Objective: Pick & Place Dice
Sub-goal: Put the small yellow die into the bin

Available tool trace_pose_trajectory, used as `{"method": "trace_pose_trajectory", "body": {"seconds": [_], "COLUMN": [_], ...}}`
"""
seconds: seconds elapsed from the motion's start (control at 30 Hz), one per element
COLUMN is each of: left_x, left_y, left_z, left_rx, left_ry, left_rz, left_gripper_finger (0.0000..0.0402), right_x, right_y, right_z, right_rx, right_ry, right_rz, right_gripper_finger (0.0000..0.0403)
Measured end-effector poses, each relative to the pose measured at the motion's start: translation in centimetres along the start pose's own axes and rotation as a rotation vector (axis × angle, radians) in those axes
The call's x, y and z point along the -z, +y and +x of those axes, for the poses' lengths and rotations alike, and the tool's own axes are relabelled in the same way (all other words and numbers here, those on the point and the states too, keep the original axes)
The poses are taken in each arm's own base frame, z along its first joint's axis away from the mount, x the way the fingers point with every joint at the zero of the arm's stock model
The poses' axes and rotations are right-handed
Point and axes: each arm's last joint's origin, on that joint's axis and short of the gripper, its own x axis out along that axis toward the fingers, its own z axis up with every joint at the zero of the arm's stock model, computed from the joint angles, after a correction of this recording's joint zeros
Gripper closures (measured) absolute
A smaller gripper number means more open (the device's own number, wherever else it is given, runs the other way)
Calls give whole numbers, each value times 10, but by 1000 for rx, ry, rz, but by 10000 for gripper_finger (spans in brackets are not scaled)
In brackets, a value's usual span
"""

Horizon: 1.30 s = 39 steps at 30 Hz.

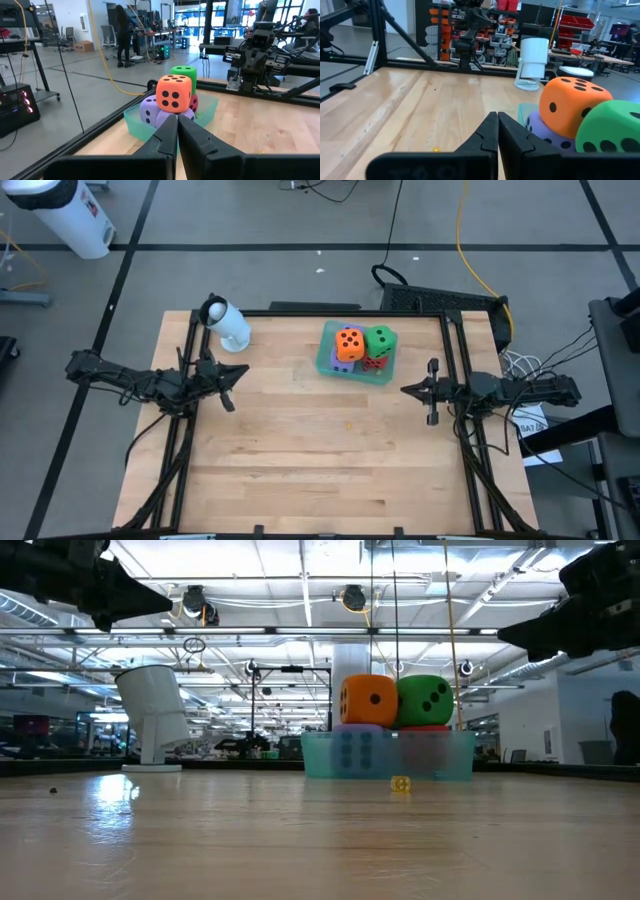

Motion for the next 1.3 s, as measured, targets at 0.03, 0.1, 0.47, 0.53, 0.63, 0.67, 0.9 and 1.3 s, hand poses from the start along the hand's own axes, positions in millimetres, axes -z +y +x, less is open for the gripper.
{"method": "trace_pose_trajectory", "body": {"seconds": [0.03,0.1,0.47,0.53,0.63,0.67,0.9,1.3], "left_x": [0,0,0,0,0,0,0,0], "left_y": [0,0,0,0,0,0,0,0], "left_z": [0,0,0,0,0,0,0,0], "left_rx": [0,0,0,0,0,0,0,-6], "left_ry": [0,0,-1,-1,-1,-1,-1,-2], "left_rz": [2,3,-24,-22,-22,-22,-30,-4], "left_gripper_finger": [376,376,376,376,376,376,376,376], "right_x": [0,0,0,-1,-3,-4,-6,-6], "right_y": [-1,-1,-2,-2,-2,-3,-3,-3], "right_z": [0,0,0,0,0,0,0,0], "right_rx": [6,14,22,23,26,27,28,29], "right_ry": [-1,0,-1,-13,-32,-41,-58,-58], "right_rz": [0,3,21,7,-15,-23,-15,-29], "right_gripper_finger": [403,403,403,403,403,403,403,403]}}
